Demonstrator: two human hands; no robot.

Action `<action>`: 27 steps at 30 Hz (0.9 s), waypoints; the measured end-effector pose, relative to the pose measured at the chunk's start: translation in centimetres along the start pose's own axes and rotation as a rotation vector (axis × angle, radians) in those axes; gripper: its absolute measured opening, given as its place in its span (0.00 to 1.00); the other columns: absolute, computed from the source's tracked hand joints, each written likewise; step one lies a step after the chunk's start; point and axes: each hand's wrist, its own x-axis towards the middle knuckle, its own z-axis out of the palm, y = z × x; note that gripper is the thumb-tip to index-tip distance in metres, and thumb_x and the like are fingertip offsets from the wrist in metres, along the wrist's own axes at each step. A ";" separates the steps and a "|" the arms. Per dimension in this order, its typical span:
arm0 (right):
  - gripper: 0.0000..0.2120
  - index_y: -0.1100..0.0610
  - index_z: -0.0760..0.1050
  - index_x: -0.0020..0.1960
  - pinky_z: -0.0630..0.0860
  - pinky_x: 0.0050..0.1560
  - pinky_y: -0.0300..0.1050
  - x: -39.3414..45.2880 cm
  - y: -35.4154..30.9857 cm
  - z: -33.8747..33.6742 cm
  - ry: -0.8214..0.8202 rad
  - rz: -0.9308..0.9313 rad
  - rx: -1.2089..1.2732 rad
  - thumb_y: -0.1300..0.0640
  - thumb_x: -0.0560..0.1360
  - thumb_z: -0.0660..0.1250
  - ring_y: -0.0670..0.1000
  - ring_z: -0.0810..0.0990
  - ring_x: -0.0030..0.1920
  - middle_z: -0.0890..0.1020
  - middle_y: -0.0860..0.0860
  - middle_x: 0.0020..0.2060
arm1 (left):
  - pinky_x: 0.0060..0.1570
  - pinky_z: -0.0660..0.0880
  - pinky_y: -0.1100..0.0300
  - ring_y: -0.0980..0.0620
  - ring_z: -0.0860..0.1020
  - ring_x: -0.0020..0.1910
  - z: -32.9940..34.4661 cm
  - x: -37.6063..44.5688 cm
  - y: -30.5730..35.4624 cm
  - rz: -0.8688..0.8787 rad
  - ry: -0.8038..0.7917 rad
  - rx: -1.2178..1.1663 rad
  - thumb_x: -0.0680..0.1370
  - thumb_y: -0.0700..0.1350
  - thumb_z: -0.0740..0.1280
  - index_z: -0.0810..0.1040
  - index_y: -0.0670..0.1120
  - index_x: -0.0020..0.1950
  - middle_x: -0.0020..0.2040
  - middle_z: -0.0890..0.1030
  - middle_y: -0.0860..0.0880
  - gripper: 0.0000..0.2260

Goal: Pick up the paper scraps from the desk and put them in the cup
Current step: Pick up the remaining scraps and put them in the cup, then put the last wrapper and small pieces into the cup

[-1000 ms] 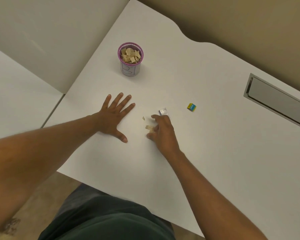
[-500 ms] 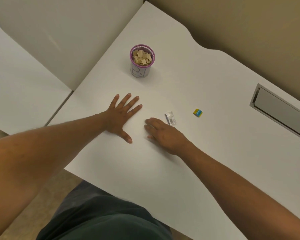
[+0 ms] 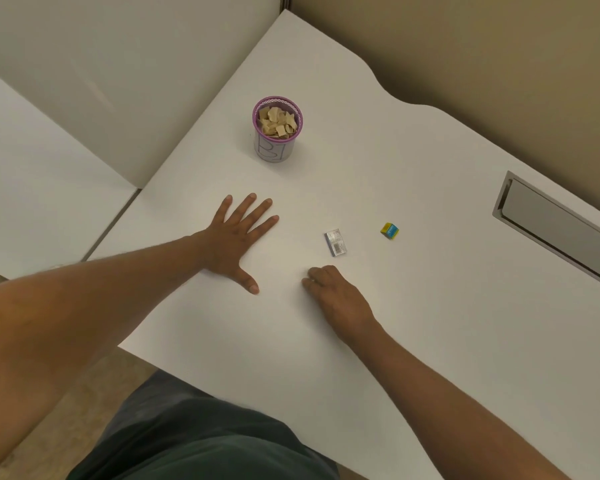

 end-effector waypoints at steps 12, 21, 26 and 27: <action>0.10 0.50 0.88 0.49 0.79 0.54 0.33 8.7 -2.9 -6.5 0.559 0.537 0.806 0.61 0.74 0.71 0.37 0.83 0.47 0.87 0.42 0.46 | 0.77 0.32 0.31 0.38 0.29 0.82 0.7 0.5 -0.6 0.023 -0.024 -0.077 0.58 0.89 0.55 0.31 0.53 0.83 0.84 0.29 0.46 0.68; 0.10 0.57 0.86 0.56 0.81 0.55 0.51 21.5 -1.3 -16.3 0.561 0.187 0.236 0.63 0.77 0.69 0.55 0.83 0.51 0.84 0.56 0.51 | 0.77 0.33 0.30 0.39 0.30 0.82 1.1 0.5 -0.8 0.034 -0.005 -0.103 0.57 0.89 0.53 0.33 0.53 0.84 0.84 0.31 0.46 0.67; 0.16 0.54 0.82 0.63 0.80 0.58 0.50 22.7 -1.3 -16.8 0.467 0.175 0.275 0.63 0.77 0.66 0.57 0.83 0.56 0.86 0.54 0.56 | 0.77 0.32 0.31 0.39 0.30 0.82 1.2 0.5 -0.9 0.040 0.011 -0.113 0.58 0.89 0.54 0.32 0.53 0.84 0.84 0.31 0.46 0.67; 0.17 0.54 0.80 0.65 0.80 0.59 0.49 22.4 -1.2 -17.0 0.470 0.191 0.314 0.62 0.77 0.67 0.55 0.83 0.57 0.85 0.53 0.58 | 0.77 0.31 0.31 0.39 0.30 0.82 1.1 0.5 -0.9 0.038 0.010 -0.114 0.58 0.89 0.55 0.32 0.53 0.84 0.84 0.31 0.47 0.67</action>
